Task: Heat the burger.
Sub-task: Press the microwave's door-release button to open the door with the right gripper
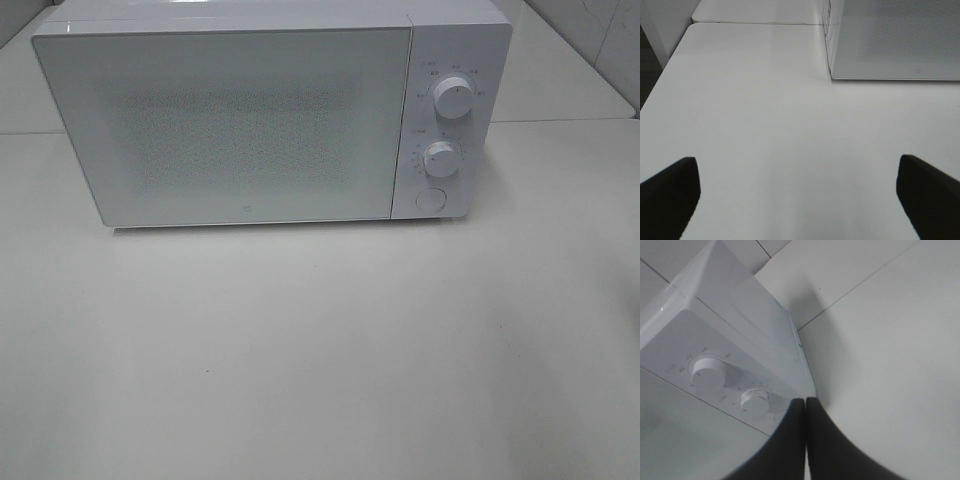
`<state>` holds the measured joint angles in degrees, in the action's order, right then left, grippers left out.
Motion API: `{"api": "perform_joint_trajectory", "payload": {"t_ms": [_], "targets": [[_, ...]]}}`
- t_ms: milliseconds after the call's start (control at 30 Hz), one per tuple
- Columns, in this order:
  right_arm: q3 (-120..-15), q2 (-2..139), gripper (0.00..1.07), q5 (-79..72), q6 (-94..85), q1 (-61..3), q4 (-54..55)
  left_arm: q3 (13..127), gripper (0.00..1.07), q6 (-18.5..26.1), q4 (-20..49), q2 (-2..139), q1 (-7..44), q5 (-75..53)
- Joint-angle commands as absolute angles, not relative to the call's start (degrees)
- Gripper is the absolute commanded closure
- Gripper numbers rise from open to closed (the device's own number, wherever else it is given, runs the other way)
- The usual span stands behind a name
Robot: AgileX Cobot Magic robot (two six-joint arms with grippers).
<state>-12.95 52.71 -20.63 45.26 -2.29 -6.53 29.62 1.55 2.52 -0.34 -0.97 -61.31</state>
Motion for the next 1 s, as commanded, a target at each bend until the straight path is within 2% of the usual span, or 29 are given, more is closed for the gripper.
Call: {"api": "perform_joint_trajectory", "payload": {"t_ms": [33,267,600,767,833,967,1000], "targets": [[-11.46,54.43,1.07,-25.84,54.37,-2.01,-7.22,29.62,0.06,1.26,2.64,0.0,-1.09,-61.31],[-10.37,62.34,1.07,-34.66,75.57,-2.12,-14.78,29.62,0.06,1.26,2.64,0.0,-1.09,-61.31],[-10.37,72.77,1.07,-40.68,84.63,-2.12,-14.04,29.62,0.06,1.26,2.64,0.0,-1.09,-61.31],[-10.43,78.27,1.07,-45.61,85.83,-7.68,-8.71,29.62,0.06,1.26,2.64,0.0,-1.09,-61.31],[-10.49,81.76,1.07,-48.3,84.97,-12.55,-1.32,29.62,0.06,1.26,2.64,0.0,-1.09,-61.31],[-10.49,85.43,1.07,-51.85,84.34,-16.27,3.78,29.62,0.06,1.26,2.64,0.0,-1.09,-61.31],[-10.83,88.01,1.07,-54.43,84.4,-18.96,6.93,29.62,0.06,1.26,2.64,0.0,-1.09,-61.31]]}}
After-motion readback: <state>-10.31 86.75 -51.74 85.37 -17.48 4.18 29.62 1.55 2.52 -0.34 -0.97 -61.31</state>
